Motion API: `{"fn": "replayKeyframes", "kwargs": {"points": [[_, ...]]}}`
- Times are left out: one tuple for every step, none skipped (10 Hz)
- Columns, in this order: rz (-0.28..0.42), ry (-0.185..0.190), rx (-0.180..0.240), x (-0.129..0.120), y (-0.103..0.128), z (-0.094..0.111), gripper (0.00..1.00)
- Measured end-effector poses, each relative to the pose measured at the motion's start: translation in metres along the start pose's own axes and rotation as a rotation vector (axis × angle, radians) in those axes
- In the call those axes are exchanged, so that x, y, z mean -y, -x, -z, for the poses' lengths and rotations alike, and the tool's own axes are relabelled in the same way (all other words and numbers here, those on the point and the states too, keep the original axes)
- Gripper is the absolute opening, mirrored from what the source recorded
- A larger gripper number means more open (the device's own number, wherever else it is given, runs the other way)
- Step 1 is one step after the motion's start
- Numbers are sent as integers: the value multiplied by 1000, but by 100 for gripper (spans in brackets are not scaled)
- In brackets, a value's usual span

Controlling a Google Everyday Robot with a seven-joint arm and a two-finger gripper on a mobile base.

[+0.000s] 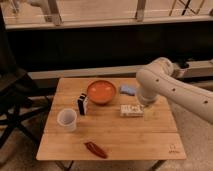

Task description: Knock the eraser over

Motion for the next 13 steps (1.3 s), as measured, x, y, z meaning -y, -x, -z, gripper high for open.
{"fn": "replayKeyframes", "kwargs": {"points": [[27, 1, 2, 6, 14, -1, 80], [48, 5, 1, 8, 21, -4, 80], [70, 7, 2, 10, 22, -7, 80], [82, 8, 3, 11, 25, -9, 80], [86, 8, 7, 12, 28, -11, 80], [96, 6, 10, 16, 36, -13, 80], [109, 6, 18, 20, 50, -16, 80], [126, 7, 23, 25, 61, -18, 80], [139, 7, 23, 28, 66, -23, 80], [153, 7, 29, 28, 69, -26, 80], [164, 8, 31, 28, 70, -29, 80], [168, 8, 38, 28, 72, -31, 80], [175, 8, 46, 29, 78, -34, 80]]}}
